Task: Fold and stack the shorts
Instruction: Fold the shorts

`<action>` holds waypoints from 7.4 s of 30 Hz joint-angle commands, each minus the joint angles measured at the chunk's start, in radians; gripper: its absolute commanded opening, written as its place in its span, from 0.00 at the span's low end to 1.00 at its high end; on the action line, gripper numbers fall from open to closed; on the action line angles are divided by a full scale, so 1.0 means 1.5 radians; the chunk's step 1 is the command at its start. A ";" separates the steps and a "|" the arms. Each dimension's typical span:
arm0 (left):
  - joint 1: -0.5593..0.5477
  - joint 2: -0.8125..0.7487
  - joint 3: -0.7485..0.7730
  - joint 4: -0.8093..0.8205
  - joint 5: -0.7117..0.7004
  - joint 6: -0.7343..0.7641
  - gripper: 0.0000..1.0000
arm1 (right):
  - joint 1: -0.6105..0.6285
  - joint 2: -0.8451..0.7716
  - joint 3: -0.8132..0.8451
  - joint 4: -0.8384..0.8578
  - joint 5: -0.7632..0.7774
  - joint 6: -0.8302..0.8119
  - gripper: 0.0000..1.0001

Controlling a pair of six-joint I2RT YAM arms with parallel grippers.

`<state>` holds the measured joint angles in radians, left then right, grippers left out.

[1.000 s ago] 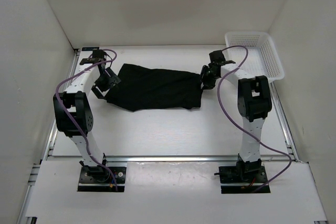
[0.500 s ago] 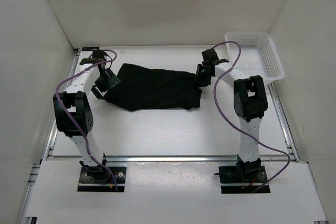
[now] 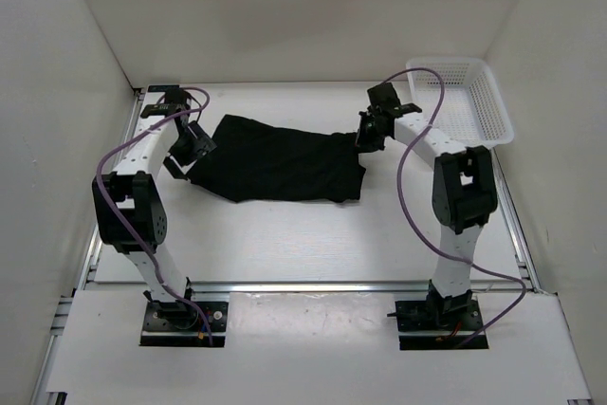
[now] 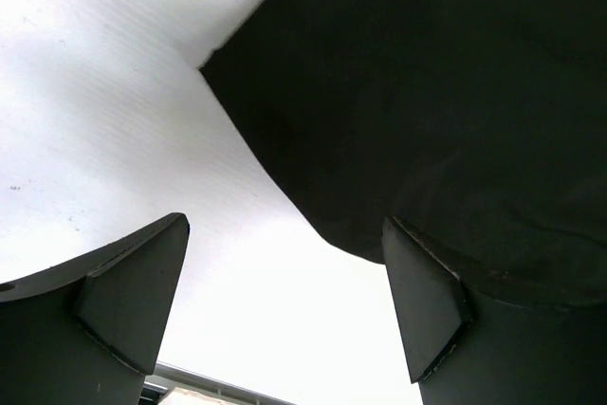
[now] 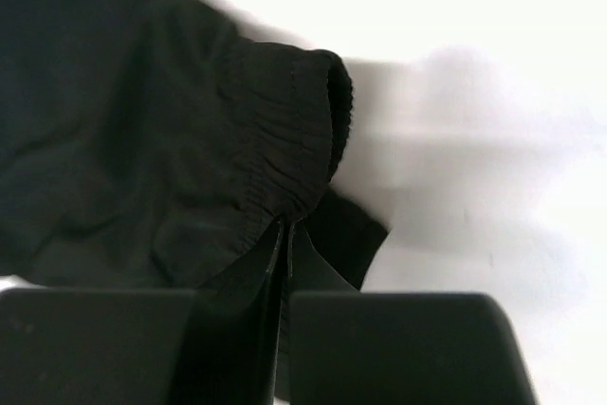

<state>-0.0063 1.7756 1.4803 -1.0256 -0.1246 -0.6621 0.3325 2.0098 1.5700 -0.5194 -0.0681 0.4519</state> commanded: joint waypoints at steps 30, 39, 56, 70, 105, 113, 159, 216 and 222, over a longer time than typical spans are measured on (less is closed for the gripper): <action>-0.021 -0.085 -0.001 -0.032 -0.029 0.005 0.95 | 0.060 -0.268 -0.302 -0.030 0.148 0.022 0.66; -0.041 -0.065 0.005 -0.020 -0.029 0.005 0.95 | -0.002 -0.239 -0.332 0.053 0.016 0.022 0.83; -0.059 -0.027 0.011 -0.014 -0.010 0.032 0.95 | -0.008 -0.136 -0.324 0.084 0.090 0.032 0.00; -0.059 0.032 -0.075 0.022 -0.005 -0.014 0.96 | 0.020 -0.407 -0.347 -0.060 0.040 0.078 0.99; -0.034 0.034 -0.111 0.056 0.027 0.018 0.56 | 0.007 -0.338 -0.462 0.052 0.030 0.109 0.46; -0.034 -0.055 -0.025 -0.014 0.015 0.030 1.00 | 0.001 -0.323 -0.384 0.035 0.021 0.061 0.83; -0.078 -0.030 -0.026 0.020 0.075 0.049 0.52 | 0.225 -0.058 0.219 -0.377 0.477 -0.072 0.00; -0.109 0.044 0.069 -0.011 0.105 0.061 0.53 | 0.264 0.011 0.336 -0.373 0.449 -0.134 0.00; -0.075 0.011 0.057 -0.027 0.090 0.061 0.53 | 0.336 0.174 0.547 -0.405 0.426 -0.140 0.00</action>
<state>-0.1280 1.8420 1.5681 -1.0340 0.0330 -0.5854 0.7956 2.2002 2.2608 -1.1030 0.5880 0.2661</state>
